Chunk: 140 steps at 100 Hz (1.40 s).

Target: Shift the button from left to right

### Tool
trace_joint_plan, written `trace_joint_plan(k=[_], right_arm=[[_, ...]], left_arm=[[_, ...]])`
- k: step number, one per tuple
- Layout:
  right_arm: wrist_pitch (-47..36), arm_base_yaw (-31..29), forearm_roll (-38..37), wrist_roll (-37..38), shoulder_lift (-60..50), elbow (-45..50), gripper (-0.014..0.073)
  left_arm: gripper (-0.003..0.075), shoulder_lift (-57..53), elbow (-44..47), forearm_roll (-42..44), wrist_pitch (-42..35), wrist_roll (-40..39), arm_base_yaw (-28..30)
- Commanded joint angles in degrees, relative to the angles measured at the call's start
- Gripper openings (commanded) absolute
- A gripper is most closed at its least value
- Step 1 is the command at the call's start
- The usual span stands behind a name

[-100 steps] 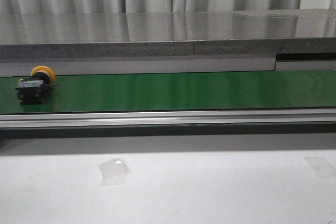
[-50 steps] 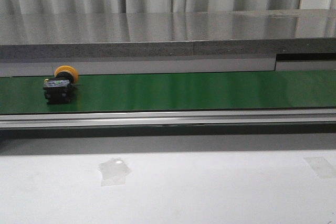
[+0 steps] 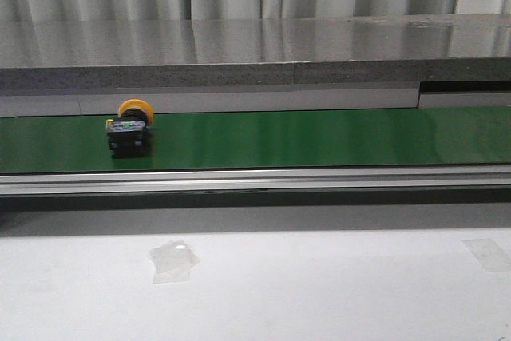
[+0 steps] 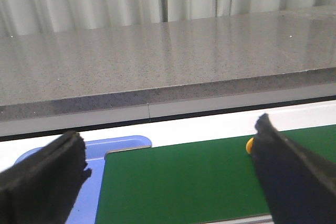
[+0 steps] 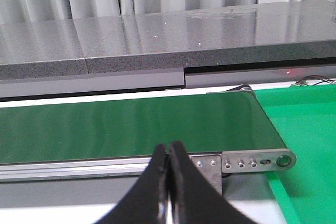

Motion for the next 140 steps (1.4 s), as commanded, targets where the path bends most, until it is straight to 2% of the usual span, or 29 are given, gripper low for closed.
trace_joint_plan(k=[1, 9, 19, 47, 67, 76, 98, 126, 140], right_arm=[[-4.6, -0.1, -0.4, -0.2, -1.1, -0.9, -0.0068], [-4.6, -0.1, -0.4, -0.2, -1.1, -0.9, -0.0068], [-4.6, -0.1, -0.4, -0.2, -1.1, -0.9, -0.0068], [-5.9, -0.1, -0.4, -0.2, -1.1, -0.9, -0.0068], [-10.9, -0.1, -0.4, -0.2, -1.1, -1.1, -0.0068], [-9.4, -0.1, -0.4, -0.2, -1.1, -3.0, -0.0068], [7.5, -0.1, -0.4, -0.2, 2.6, -14.5, -0.0068], [31.4, -0.1, -0.4, -0.2, 19.0, -33.7, -0.0068], [36.8, -0.1, -0.3, -0.2, 27.3, -40.4, -0.0068]], left_arm=[[0.0611, 0.4, -1.5, -1.1, -4.3, -0.3, -0.5], [0.0561, 0.4, -1.5, -1.1, -4.6, -0.3, -0.5], [0.0442, 0.4, -1.5, -1.1, -4.8, -0.3, -0.5], [-0.0018, 0.4, -1.5, -1.1, -4.8, -0.3, -0.5], [-0.0020, 0.4, -1.5, -1.1, -4.8, -0.3, -0.5], [-0.0020, 0.4, -1.5, -1.1, -4.8, -0.3, -0.5], [-0.0020, 0.4, -1.5, -1.1, -4.8, -0.3, -0.5], [-0.0020, 0.4, -1.5, -1.1, -4.8, -0.3, -0.5], [-0.0020, 0.4, -1.5, -1.1, -4.8, -0.3, -0.5]])
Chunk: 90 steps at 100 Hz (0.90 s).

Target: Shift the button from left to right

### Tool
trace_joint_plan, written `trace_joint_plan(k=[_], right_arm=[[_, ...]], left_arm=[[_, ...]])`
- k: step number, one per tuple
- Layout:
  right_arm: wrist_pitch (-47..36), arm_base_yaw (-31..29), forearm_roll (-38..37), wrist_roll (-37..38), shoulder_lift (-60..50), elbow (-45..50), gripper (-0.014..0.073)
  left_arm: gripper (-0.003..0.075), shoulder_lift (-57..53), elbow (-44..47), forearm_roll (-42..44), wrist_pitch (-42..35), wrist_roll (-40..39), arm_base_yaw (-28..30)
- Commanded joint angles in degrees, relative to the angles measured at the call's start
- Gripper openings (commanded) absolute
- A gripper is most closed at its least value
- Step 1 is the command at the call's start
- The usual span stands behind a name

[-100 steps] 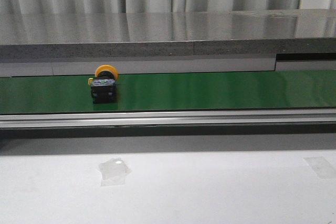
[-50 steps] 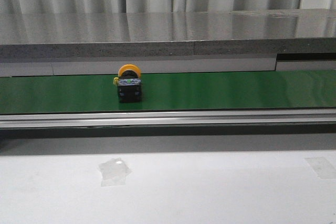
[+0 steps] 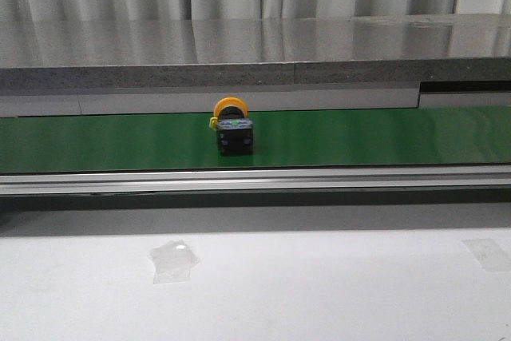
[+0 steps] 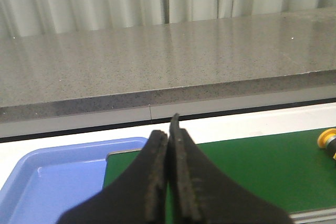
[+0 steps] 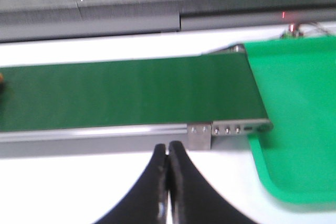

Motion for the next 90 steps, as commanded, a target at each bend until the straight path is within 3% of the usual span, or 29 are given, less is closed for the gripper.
trace_joint_plan(k=[1, 38, 50, 62, 69, 90], right_arm=[[-0.2, -0.1, -0.3, -0.2, 5.0, -5.2, -0.0068], [-0.5, -0.1, 0.5, -0.2, 13.4, -7.6, -0.0043], [-0.3, -0.1, 1.8, -0.2, 13.4, -7.4, 0.0142], [-0.7, -0.1, 3.0, -0.2, 13.4, -7.4, 0.0496], [-0.7, -0.1, 3.2, -0.2, 13.4, -7.4, 0.0647], [-0.5, -0.1, 4.5, -1.9, 15.5, -8.2, 0.0602]], left_arm=[[-0.0020, 0.4, -1.5, -1.0, -4.4, -0.3, -0.5], [-0.0020, 0.4, -1.5, -1.0, -4.1, -0.3, -0.5], [-0.0020, 0.4, -1.5, -1.0, -4.0, -0.3, -0.5], [-0.0020, 0.4, -1.5, -1.0, -4.0, -0.3, -0.5], [-0.0020, 0.4, -1.5, -1.0, -4.0, -0.3, -0.5], [-0.0020, 0.4, -1.5, -1.0, -4.0, -0.3, -0.5]])
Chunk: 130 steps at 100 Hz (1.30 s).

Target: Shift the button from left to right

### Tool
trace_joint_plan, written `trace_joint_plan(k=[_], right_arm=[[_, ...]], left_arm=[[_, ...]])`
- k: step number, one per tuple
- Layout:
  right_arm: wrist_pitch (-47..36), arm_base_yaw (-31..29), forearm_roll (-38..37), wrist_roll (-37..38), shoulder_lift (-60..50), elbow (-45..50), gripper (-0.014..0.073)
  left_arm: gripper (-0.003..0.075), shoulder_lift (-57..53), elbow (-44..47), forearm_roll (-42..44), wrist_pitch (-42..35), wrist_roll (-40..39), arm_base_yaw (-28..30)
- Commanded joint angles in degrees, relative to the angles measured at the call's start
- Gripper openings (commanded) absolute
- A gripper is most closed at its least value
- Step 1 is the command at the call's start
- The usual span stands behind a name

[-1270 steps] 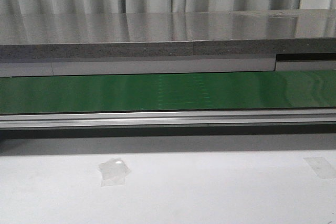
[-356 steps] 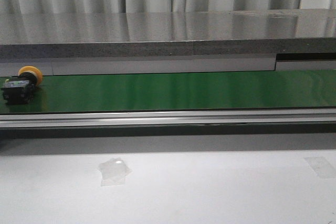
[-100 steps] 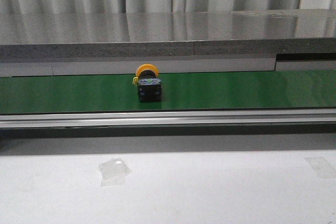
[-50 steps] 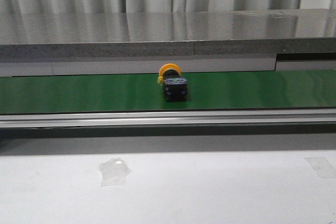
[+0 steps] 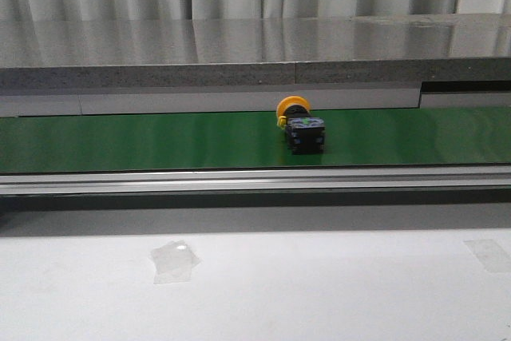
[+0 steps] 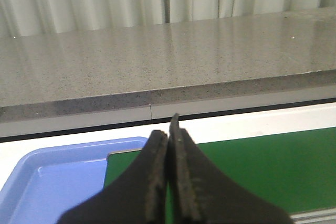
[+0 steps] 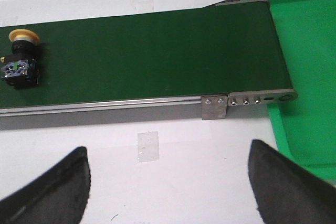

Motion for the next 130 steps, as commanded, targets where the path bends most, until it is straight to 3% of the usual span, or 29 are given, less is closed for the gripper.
trace_joint_plan(k=[1, 27, 65, 98, 130], right_arm=[[-3.5, -0.1, 1.2, -1.8, 2.1, -2.7, 0.0601], [-3.2, -0.1, 10.3, -14.1, 14.9, -9.4, 0.0600], [-1.5, 0.7, 12.2, -21.3, 35.5, -20.7, 0.0600], [-1.7, 5.6, 11.9, -22.3, 46.9, -27.7, 0.0600], [-3.5, 5.7, 10.3, -22.4, 52.5, -29.8, 0.0600]], left_arm=[[-0.0020, 0.4, -1.5, -1.0, -4.0, -0.3, -0.5], [-0.0020, 0.5, -1.5, -1.0, -4.0, -0.3, -0.5], [-0.0020, 0.5, -1.5, -1.0, -4.0, -0.3, -0.5], [-0.0020, 0.5, -1.5, -1.0, -4.0, -0.3, -0.5], [-0.0020, 0.5, -1.5, -1.0, -4.0, -0.3, -0.5]])
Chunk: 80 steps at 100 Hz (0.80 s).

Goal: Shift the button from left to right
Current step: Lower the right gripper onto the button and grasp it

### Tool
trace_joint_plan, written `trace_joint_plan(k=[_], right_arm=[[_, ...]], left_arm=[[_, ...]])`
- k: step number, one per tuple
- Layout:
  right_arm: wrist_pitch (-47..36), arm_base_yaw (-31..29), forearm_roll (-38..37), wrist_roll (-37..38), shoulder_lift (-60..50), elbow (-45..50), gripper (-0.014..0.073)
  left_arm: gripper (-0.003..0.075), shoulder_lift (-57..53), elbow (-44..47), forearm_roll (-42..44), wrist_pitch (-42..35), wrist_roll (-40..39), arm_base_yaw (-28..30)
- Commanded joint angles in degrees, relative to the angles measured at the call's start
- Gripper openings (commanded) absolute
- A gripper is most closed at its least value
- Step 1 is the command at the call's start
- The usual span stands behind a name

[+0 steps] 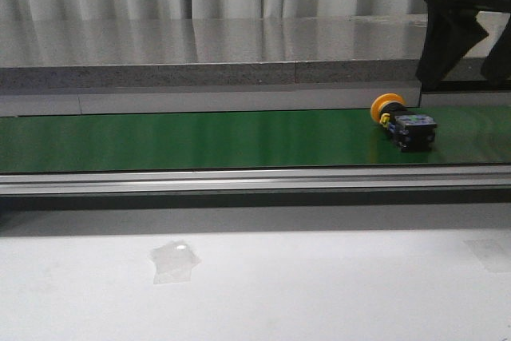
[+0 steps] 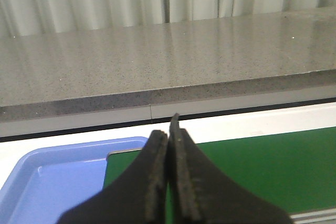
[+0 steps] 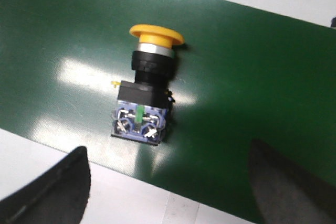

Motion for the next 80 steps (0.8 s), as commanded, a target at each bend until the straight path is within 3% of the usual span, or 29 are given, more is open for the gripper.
trace_joint_plan(k=[1, 49, 58, 73, 80], right_arm=[[-3.1, 0.1, -0.6, -0.7, -0.9, -1.9, 0.0600], [-6.3, 0.1, -3.9, -0.7, 6.2, -1.9, 0.0587], [-6.6, 0.1, -3.9, -0.7, 6.7, -1.9, 0.0498], [-6.3, 0.0, -4.0, -0.7, 6.7, -1.9, 0.0244], [-5.7, 0.0, -4.0, -0.7, 6.7, -1.9, 0.0208]], left_arm=[[-0.0020, 0.5, -1.5, -1.0, -4.0, -0.3, -0.5], [-0.0020, 0.5, -1.5, -1.0, -4.0, -0.3, -0.5], [-0.0020, 0.5, -1.5, -1.0, -4.0, -0.3, -0.5], [-0.0020, 0.5, -1.5, -1.0, -4.0, -0.3, -0.5], [-0.0020, 0.5, -1.5, -1.0, -4.0, -0.3, -0.5]])
